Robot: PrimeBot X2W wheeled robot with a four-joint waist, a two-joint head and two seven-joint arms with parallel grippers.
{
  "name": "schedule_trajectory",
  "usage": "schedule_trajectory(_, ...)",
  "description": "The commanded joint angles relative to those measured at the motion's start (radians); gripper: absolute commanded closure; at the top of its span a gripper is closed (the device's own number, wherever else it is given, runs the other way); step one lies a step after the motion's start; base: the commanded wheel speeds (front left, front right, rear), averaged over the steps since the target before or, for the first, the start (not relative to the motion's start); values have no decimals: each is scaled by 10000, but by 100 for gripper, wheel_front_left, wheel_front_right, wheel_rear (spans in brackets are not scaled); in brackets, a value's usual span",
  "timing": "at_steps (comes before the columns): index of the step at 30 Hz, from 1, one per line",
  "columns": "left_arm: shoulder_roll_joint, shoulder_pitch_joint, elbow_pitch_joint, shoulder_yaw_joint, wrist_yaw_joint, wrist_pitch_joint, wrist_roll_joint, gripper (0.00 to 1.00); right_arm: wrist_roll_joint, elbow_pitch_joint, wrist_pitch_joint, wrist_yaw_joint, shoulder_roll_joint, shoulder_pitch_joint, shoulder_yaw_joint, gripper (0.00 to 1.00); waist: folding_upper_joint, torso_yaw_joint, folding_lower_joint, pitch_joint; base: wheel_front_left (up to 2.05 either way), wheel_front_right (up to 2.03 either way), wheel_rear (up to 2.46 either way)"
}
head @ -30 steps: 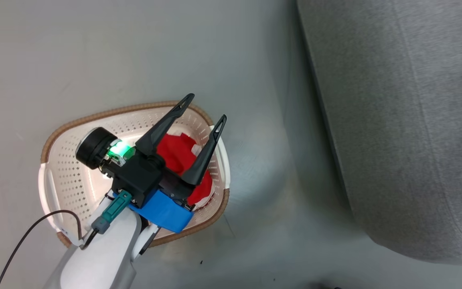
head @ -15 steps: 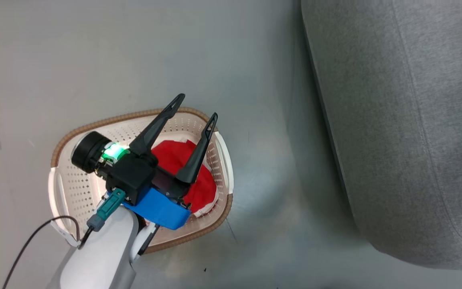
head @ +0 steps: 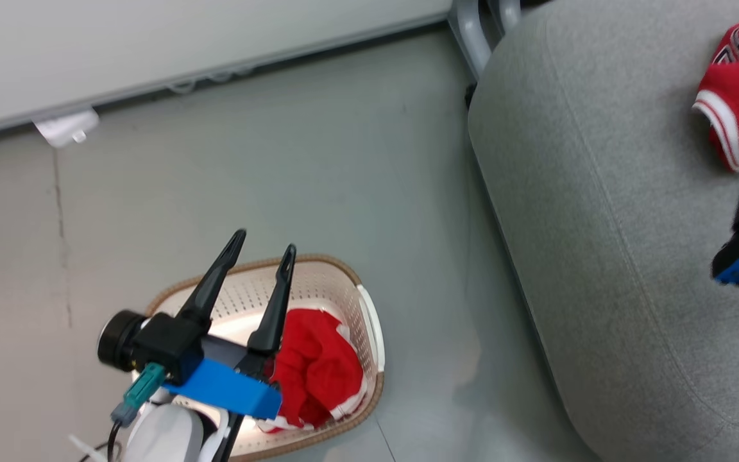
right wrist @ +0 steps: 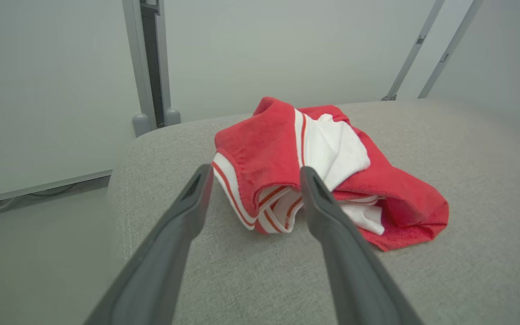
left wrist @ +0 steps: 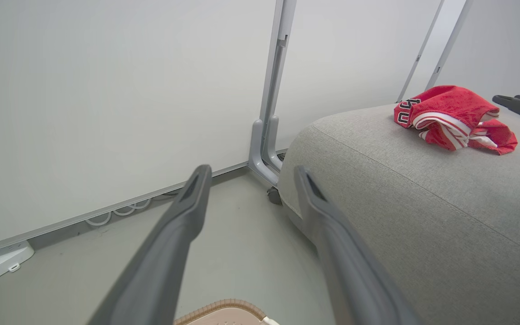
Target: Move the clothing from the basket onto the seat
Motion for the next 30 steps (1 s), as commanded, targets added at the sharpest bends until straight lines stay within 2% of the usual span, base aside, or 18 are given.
schedule_trajectory(1, -40, 328, 48, 205, 13, -30, -48, 0, 63, -234, -44, -12, 199, 479, 276, 0, 0, 262, 2, -927, 0, 0, 0)
schedule_trajectory(9, -372, 1480, 245, 1161, 24, -30, -80, 0, 479, -2343, 68, -12, 993, 2765, 1593, 0, 0, 905, 2, -2156, 0, 0, 0)
schedule_trajectory(19, -541, 2358, 459, 2152, 2, -30, -47, 0, 562, -4883, 672, -12, 1507, 5206, 2819, 0, 0, 1559, 2, -2869, 0, 0, 0)
schedule_trajectory(24, -558, 2543, 574, 2677, -9, -30, -6, 0, 692, -5582, 958, -12, 1596, 5753, 3204, 0, 0, 1734, 2, -2988, 0, 0, 0)
schedule_trajectory(30, -577, 2638, 732, 3058, -21, -30, 70, 0, 941, -5859, 1049, -12, 1628, 6090, 3445, 0, 0, 1837, 2, -3060, 0, 0, 0)
